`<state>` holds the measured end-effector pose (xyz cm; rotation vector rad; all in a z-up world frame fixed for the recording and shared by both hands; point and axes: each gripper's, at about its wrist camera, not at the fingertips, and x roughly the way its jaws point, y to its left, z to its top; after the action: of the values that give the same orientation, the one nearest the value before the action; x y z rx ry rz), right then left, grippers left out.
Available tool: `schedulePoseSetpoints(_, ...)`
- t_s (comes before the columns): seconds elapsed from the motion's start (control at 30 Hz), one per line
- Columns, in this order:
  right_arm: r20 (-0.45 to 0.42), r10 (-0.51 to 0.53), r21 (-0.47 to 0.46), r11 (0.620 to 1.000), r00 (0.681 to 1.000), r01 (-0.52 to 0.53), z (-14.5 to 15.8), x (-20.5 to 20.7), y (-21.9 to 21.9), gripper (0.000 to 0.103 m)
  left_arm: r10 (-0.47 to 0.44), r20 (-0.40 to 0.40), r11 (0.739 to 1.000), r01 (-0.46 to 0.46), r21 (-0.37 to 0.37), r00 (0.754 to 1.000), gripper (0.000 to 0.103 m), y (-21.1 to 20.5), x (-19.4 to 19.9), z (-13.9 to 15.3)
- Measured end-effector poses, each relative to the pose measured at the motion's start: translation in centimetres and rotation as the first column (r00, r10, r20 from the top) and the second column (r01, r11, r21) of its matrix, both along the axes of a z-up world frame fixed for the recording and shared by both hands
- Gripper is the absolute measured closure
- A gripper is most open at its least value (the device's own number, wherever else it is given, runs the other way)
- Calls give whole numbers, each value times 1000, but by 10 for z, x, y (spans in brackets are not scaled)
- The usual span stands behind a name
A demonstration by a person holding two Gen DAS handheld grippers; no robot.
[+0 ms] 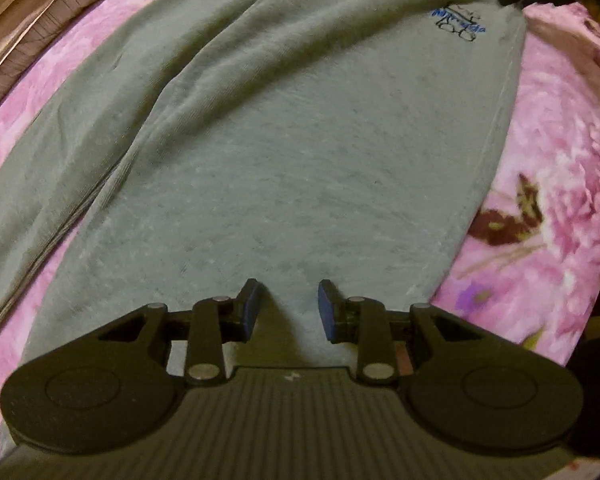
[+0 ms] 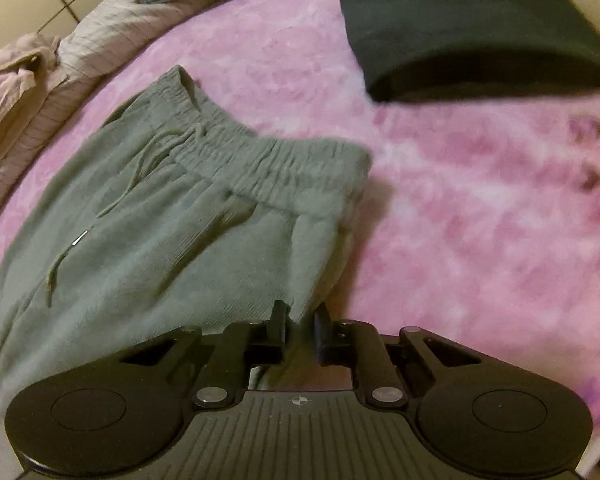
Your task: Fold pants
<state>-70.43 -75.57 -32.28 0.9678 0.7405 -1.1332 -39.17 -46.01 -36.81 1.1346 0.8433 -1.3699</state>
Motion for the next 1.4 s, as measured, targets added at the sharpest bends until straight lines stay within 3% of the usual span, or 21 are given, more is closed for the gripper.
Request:
schedulePoseSetpoints(0.13,18,-11,34,999,1000,10,-9,-24,-2,98,22,-9,999,-22,24,1000,77,-5,-5,6)
schedulePoseSetpoints(0.2,18,22,31,999,1000,-23,-4,-25,-4,93,24,-12,999,-24,24,1000,77,-4,-9,13)
schedulePoseSetpoints(0.27,-17,41,10,999,999,-41,12,-20,0,72,52,-21,999,-52,9,998,77,-1,-8,25)
schedulePoseSetpoints(0.47,-63,226,-17,974,972,-228,69,14,49,53,213,-70,975,-216,-41,974,75,20,9,73)
schedulePoseSetpoints(0.6,-67,329,0,944,942,-330,110,43,97,47,329,-96,941,-335,-54,939,71,47,25,112)
schedulePoseSetpoints(0.7,-99,426,24,905,899,-426,136,70,129,45,404,-97,910,-411,-61,909,61,71,41,141)
schedulePoseSetpoints(0.8,-133,489,21,871,862,-490,161,97,156,40,462,-94,881,-468,-68,882,47,90,56,169)
schedulePoseSetpoints(0.97,-197,573,20,813,795,-581,195,139,182,34,545,-83,828,-551,-102,835,16,115,74,207)
schedulePoseSetpoints(1.03,-216,598,18,793,772,-609,205,149,187,32,584,-83,798,-590,-119,807,13,122,81,219)
schedulePoseSetpoints(1.2,-245,605,14,783,757,-621,222,156,191,28,634,-100,750,-641,-161,767,1,137,90,240)
schedulePoseSetpoints(1.4,-255,614,22,776,747,-630,228,156,198,27,667,-108,718,-674,-175,738,1,146,83,249)
